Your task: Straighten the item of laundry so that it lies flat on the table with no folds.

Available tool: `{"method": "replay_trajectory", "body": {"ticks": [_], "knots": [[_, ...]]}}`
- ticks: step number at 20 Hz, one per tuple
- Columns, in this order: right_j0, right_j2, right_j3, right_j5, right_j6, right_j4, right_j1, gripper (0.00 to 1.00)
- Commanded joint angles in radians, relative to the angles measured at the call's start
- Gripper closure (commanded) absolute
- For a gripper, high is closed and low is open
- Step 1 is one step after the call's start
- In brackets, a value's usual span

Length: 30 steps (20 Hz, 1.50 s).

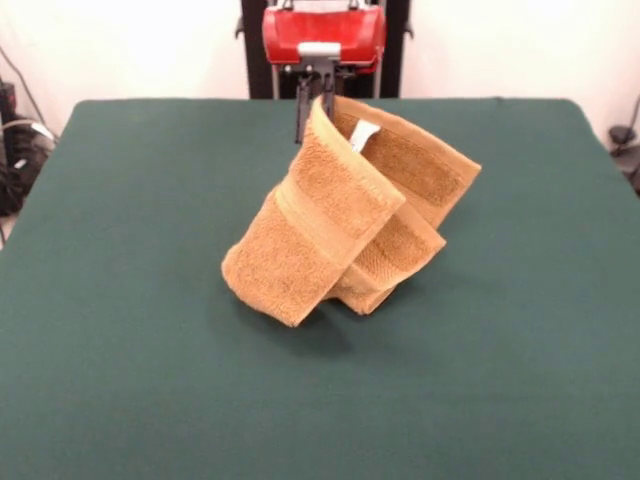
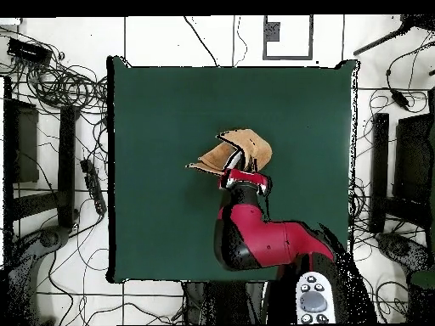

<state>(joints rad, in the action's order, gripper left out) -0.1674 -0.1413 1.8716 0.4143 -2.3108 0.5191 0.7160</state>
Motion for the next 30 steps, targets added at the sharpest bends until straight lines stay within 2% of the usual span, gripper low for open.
{"method": "replay_trajectory", "body": {"ticks": [1, 5, 10, 16, 20, 25, 30], "knots": [[-0.01, 0.162, 0.139, -0.168, -0.124, 0.018, 0.068, 1.0], [-0.074, 0.242, 0.193, -0.242, -0.114, 0.031, 0.154, 1.0], [-0.145, 0.321, 0.238, -0.304, -0.079, 0.034, 0.209, 1.0], [-0.269, 0.462, 0.31, -0.407, -0.017, 0.024, 0.293, 1.0], [-0.319, 0.523, 0.334, -0.469, 0.023, 0.006, 0.313, 1.0], [-0.341, 0.549, 0.348, -0.52, 0.049, 0.003, 0.324, 1.0], [-0.407, 0.629, 0.386, -0.647, 0.127, -0.026, 0.339, 1.0]]}}
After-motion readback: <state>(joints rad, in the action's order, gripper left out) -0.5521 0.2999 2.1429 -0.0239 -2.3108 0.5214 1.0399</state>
